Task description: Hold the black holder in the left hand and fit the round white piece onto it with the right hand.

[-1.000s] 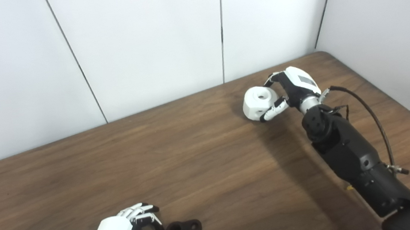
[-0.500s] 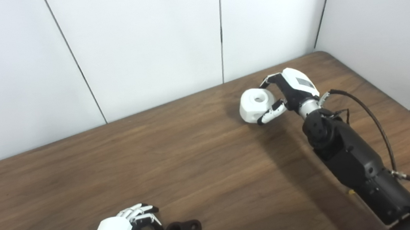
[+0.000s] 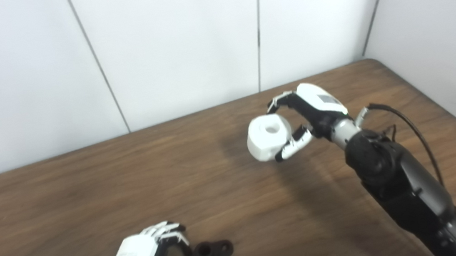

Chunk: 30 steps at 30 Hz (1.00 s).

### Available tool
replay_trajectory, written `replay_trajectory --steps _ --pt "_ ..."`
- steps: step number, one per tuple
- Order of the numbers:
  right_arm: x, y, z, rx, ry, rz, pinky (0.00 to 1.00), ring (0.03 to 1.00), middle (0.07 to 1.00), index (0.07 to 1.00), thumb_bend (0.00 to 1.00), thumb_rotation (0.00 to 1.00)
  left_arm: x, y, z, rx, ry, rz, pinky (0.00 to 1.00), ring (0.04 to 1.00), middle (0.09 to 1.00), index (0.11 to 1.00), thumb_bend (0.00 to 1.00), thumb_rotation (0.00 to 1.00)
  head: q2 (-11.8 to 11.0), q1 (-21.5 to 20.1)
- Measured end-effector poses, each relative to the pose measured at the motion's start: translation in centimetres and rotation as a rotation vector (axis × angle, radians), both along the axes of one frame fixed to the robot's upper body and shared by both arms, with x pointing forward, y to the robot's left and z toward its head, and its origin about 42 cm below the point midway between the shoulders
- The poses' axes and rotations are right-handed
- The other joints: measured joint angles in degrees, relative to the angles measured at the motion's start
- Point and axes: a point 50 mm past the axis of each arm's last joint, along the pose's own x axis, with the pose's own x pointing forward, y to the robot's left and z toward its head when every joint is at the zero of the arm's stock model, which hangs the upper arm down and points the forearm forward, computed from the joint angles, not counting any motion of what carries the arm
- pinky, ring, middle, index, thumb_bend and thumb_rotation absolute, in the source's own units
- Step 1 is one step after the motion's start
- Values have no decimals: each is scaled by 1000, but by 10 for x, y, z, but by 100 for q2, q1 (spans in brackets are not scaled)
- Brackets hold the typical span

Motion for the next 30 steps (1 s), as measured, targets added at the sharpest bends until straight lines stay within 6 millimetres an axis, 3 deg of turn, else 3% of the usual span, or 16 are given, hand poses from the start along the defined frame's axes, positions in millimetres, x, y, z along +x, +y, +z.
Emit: replay_trajectory --steps 6,7,15,22,30 --pt "-23 32 7 18 43 103 787 899 793 481 526 138 1 -8 2 14 14 10 836 863 798 488 521 49 203 238" --pt "-25 34 9 16 46 116 788 900 793 481 526 138 2 -10 3 14 16 11 836 862 798 488 521 49 333 352" --pt "-46 45 7 13 111 197 807 889 780 481 526 140 5 -18 6 33 14 5 825 852 794 488 521 49 581 625" --pt "-60 58 -1 35 148 226 809 908 791 481 526 140 7 -26 8 37 15 11 819 850 790 488 521 49 668 792" --pt "-69 73 5 64 130 293 814 919 791 481 526 140 7 -32 9 40 16 16 820 852 789 488 521 49 695 871"
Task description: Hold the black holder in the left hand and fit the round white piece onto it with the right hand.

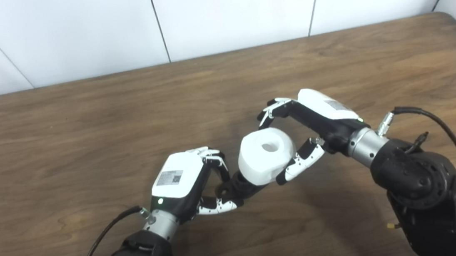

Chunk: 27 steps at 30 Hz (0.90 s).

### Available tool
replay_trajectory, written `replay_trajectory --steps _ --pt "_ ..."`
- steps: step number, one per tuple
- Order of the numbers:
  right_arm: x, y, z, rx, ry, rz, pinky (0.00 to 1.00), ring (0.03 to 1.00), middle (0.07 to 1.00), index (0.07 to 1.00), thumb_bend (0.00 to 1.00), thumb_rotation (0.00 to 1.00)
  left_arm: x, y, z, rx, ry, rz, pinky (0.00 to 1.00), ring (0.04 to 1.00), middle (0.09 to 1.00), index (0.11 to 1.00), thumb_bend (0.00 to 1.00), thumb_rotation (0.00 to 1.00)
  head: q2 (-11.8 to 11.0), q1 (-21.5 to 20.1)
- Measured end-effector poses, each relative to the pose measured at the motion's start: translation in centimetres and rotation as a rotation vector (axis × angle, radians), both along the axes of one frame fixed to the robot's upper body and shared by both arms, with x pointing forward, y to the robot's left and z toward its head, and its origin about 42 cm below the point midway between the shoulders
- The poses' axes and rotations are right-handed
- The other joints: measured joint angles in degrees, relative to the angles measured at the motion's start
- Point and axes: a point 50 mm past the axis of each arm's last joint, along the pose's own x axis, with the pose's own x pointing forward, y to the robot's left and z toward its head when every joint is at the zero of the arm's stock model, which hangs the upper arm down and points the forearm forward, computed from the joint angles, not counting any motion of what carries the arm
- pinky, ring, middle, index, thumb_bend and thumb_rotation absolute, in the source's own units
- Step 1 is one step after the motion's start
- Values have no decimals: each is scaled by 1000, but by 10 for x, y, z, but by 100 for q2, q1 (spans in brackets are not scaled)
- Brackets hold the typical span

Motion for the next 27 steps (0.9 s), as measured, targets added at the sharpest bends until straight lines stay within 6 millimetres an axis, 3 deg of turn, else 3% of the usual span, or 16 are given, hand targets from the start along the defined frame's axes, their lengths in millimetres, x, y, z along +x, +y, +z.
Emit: replay_trajectory --steps 19,27 --pt "-1 15 8 45 -18 38 799 917 785 481 526 139 0 -5 0 3 3 5 821 852 796 488 521 49 0 62" --pt "3 16 -7 24 3 22 776 902 783 481 526 137 0 -6 1 6 -2 1 815 851 792 488 521 49 9 62"
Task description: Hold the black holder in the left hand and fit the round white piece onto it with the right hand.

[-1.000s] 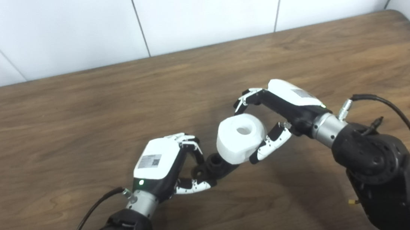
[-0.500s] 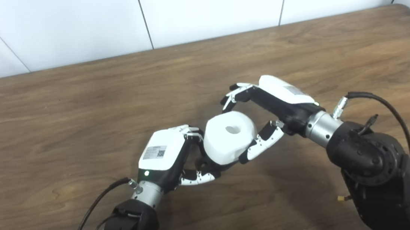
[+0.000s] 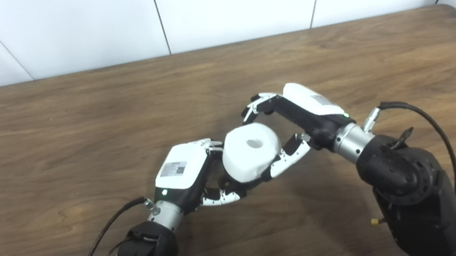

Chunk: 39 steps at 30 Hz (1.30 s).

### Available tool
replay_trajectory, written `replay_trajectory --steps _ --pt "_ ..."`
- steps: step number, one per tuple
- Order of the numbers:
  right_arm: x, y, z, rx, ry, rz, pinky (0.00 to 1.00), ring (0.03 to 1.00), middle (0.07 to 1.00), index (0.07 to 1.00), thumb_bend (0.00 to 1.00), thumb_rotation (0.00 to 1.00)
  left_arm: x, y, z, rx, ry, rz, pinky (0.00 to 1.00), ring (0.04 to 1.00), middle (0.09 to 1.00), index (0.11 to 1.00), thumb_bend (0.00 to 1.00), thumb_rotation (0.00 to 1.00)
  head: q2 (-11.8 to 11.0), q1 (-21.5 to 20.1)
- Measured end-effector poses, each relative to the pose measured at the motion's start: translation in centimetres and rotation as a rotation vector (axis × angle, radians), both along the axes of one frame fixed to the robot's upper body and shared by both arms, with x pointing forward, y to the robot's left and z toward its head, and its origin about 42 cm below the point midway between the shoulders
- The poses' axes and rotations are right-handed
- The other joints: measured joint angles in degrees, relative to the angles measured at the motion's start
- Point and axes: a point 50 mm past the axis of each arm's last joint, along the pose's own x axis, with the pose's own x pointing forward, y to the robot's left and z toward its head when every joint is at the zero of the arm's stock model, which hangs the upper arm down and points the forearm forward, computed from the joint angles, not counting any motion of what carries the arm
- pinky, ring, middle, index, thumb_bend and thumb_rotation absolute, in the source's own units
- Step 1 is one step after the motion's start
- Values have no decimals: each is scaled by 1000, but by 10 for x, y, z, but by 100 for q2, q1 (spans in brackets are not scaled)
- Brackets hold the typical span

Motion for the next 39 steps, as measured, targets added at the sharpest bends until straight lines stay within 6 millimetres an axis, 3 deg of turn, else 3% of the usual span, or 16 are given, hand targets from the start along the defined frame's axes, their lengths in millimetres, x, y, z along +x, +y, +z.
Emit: replay_trajectory --steps 10,19,39 --pt "0 4 -11 -62 -30 33 770 889 777 481 526 140 1 -3 1 3 9 -4 819 852 792 487 521 49 35 17" --pt "-2 8 -12 -60 -40 37 744 882 762 481 527 141 1 -4 1 1 12 -2 822 854 796 487 521 49 35 0" --pt "-5 14 -14 -66 -51 50 786 899 771 489 525 152 1 -6 2 3 12 3 808 849 793 487 521 49 44 26"
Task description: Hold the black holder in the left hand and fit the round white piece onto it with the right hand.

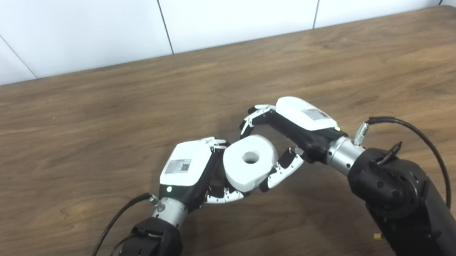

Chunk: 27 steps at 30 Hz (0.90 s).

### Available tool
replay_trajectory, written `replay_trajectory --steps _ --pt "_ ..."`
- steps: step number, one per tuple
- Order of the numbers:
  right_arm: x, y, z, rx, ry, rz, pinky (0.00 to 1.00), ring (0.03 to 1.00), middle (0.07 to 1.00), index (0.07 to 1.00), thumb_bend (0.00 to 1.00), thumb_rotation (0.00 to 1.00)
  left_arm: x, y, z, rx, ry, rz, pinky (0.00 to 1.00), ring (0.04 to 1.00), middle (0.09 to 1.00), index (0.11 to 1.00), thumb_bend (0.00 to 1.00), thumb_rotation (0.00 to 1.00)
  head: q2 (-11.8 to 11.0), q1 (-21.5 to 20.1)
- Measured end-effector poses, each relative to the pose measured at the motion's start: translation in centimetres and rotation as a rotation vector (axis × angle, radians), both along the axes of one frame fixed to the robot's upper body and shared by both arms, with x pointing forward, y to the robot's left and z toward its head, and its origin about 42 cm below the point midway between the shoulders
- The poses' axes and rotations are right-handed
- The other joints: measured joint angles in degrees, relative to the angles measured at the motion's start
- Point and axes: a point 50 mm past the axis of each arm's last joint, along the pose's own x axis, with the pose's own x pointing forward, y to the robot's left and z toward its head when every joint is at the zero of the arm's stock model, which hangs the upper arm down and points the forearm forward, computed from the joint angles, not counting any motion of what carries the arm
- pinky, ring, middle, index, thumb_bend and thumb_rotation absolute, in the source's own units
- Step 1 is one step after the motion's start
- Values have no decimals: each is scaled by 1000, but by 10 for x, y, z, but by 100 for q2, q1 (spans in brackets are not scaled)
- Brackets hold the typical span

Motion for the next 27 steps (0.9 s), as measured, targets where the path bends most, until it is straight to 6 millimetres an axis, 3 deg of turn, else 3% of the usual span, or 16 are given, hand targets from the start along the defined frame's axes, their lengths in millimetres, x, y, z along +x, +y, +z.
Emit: replay_trajectory --steps 4,5,6,9,27 --pt "1 -1 2 -20 -4 9 791 906 778 491 524 156 0 0 0 -1 0 0 811 850 790 487 521 49 -26 -35" --pt "1 -1 2 -21 -3 10 797 909 781 542 735 230 0 0 0 -1 0 0 811 850 790 487 521 49 -44 -44" --pt "1 -1 2 -22 -2 11 803 912 784 576 872 282 0 0 0 -1 0 0 811 850 791 487 521 49 -44 -44" --pt "1 -2 1 -32 12 13 817 920 793 618 983 350 0 0 0 -1 0 -1 805 847 791 487 521 49 -61 -53" --pt "0 -2 -3 -65 47 25 825 922 817 691 1000 398 0 -1 0 0 1 -2 819 852 789 487 521 49 -88 -70"
